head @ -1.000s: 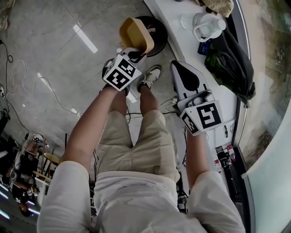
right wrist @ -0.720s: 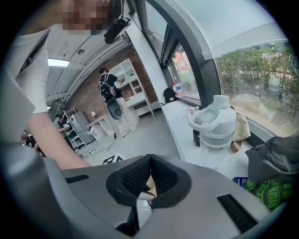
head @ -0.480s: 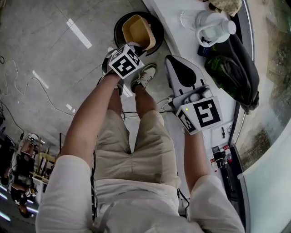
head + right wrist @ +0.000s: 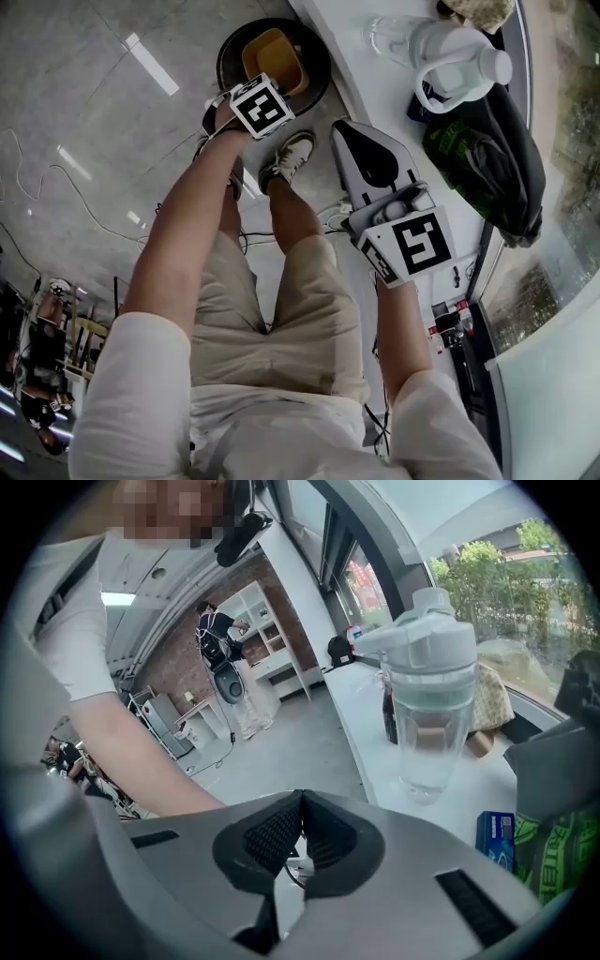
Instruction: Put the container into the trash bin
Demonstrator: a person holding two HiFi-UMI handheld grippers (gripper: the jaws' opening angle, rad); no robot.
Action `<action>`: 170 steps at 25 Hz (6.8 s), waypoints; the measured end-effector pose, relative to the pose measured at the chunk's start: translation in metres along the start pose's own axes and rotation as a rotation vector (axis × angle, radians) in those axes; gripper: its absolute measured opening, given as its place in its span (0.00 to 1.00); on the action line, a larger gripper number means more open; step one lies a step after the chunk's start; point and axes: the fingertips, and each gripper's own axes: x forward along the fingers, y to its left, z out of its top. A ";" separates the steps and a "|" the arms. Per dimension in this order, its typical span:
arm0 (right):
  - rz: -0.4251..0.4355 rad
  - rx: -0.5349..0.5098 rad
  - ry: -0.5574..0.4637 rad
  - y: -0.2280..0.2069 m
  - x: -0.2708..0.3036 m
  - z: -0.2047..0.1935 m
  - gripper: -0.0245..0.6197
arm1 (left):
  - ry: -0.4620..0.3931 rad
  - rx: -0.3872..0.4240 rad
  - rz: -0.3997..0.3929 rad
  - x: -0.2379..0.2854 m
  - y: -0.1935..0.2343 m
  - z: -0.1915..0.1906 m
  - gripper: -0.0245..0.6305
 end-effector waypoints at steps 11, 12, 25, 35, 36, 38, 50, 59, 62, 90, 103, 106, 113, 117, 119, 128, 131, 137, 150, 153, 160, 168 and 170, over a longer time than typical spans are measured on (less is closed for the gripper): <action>-0.007 0.041 -0.001 -0.011 0.011 -0.037 0.04 | 0.058 -0.028 -0.042 0.042 0.031 0.004 0.07; -0.010 0.044 -0.003 -0.013 0.011 -0.039 0.04 | 0.068 -0.039 -0.047 0.046 0.035 0.004 0.07; -0.031 0.061 -0.024 -0.019 0.013 -0.063 0.04 | 0.129 -0.186 -0.075 0.085 0.054 -0.011 0.07; -0.034 0.054 -0.052 -0.002 0.006 -0.043 0.04 | 0.075 -0.147 -0.044 0.052 0.043 0.007 0.12; -0.032 0.052 -0.055 0.002 0.004 -0.038 0.04 | 0.071 -0.139 -0.040 0.044 0.040 0.008 0.12; -0.030 0.048 -0.061 0.010 -0.001 -0.028 0.04 | 0.067 -0.128 -0.041 0.026 0.030 0.008 0.12; -0.053 0.027 -0.091 0.042 -0.017 0.007 0.04 | 0.055 -0.135 -0.056 -0.010 0.018 0.000 0.13; -0.105 0.074 -0.063 0.029 -0.029 -0.025 0.04 | 0.101 -0.100 -0.051 0.021 0.019 -0.005 0.30; -0.107 0.072 -0.067 0.029 -0.034 -0.019 0.04 | 0.100 -0.093 -0.051 0.018 0.012 -0.002 0.33; -0.107 0.059 -0.117 0.022 -0.045 -0.014 0.04 | 0.199 0.068 0.080 0.018 0.037 -0.011 0.61; -0.104 0.039 -0.129 0.060 -0.076 0.022 0.04 | -0.199 -0.073 0.071 -0.101 -0.016 0.023 0.29; -0.091 0.037 -0.144 0.081 -0.083 0.041 0.04 | -0.266 -0.060 0.072 -0.137 -0.030 0.023 0.10; -0.057 0.044 -0.177 0.134 -0.094 0.079 0.04 | -0.346 -0.016 0.129 -0.220 -0.062 0.022 0.06; -0.031 0.018 -0.195 0.169 -0.105 0.109 0.04 | -0.413 -0.037 0.214 -0.276 -0.076 0.020 0.06; -0.020 -0.008 -0.214 0.179 -0.110 0.128 0.04 | -0.470 -0.035 0.284 -0.309 -0.076 0.027 0.06; -0.045 -0.051 -0.298 0.211 -0.163 0.195 0.04 | -0.698 -0.009 0.498 -0.459 -0.113 0.056 0.06; -0.044 -0.078 -0.339 0.224 -0.181 0.223 0.04 | -0.765 -0.015 0.564 -0.510 -0.124 0.067 0.06; -0.048 -0.117 -0.422 0.246 -0.218 0.268 0.04 | -0.893 0.006 0.611 -0.593 -0.162 0.083 0.06; -0.040 -0.199 -0.553 0.268 -0.294 0.329 0.04 | -1.143 0.193 0.729 -0.754 -0.257 0.118 0.07; -0.051 -0.225 -0.589 0.266 -0.311 0.344 0.04 | -1.207 0.201 0.736 -0.784 -0.272 0.119 0.06; -0.142 -0.276 -0.671 0.252 -0.356 0.375 0.04 | -1.305 0.250 0.744 -0.833 -0.308 0.119 0.07; -0.357 -0.340 -0.757 0.227 -0.417 0.399 0.04 | -1.356 0.196 0.803 -0.857 -0.322 0.078 0.06; -0.389 -0.340 -0.764 0.220 -0.427 0.399 0.04 | -1.373 0.178 0.826 -0.861 -0.325 0.071 0.06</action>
